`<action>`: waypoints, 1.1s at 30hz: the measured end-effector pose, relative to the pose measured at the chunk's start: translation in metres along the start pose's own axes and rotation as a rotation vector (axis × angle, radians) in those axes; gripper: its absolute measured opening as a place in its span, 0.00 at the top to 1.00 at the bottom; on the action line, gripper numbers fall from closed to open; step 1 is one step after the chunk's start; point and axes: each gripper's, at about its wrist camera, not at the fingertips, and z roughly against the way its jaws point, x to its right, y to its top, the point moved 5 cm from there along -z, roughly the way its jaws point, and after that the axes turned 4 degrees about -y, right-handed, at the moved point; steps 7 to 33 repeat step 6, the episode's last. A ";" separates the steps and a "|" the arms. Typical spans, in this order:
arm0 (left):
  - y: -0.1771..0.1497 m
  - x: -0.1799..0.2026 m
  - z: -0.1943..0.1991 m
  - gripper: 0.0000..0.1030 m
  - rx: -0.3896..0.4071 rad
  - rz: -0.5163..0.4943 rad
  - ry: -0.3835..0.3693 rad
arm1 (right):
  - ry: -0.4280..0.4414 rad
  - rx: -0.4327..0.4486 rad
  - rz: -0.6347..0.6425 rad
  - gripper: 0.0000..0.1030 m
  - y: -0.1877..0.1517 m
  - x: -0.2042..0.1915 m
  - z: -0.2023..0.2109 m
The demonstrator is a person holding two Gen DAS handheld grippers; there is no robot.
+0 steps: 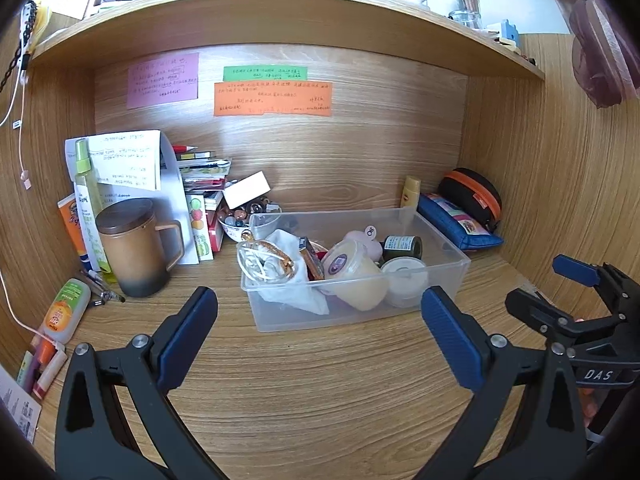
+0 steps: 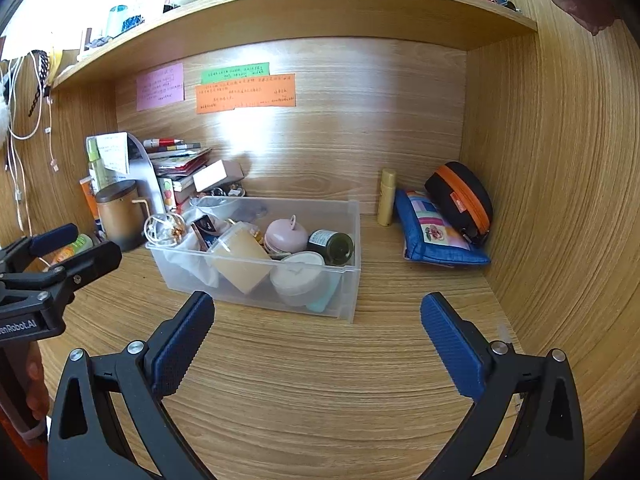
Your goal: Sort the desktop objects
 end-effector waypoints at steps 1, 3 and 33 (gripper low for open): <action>0.000 0.002 -0.002 0.00 -0.003 -0.003 -0.002 | 0.005 -0.005 0.000 0.00 -0.001 0.000 -0.001; 0.000 0.005 -0.003 0.00 -0.003 -0.007 -0.002 | 0.012 -0.012 0.002 0.00 -0.002 0.001 -0.003; 0.000 0.007 -0.003 0.00 0.003 -0.007 0.001 | 0.017 -0.013 0.002 0.00 -0.002 0.003 -0.003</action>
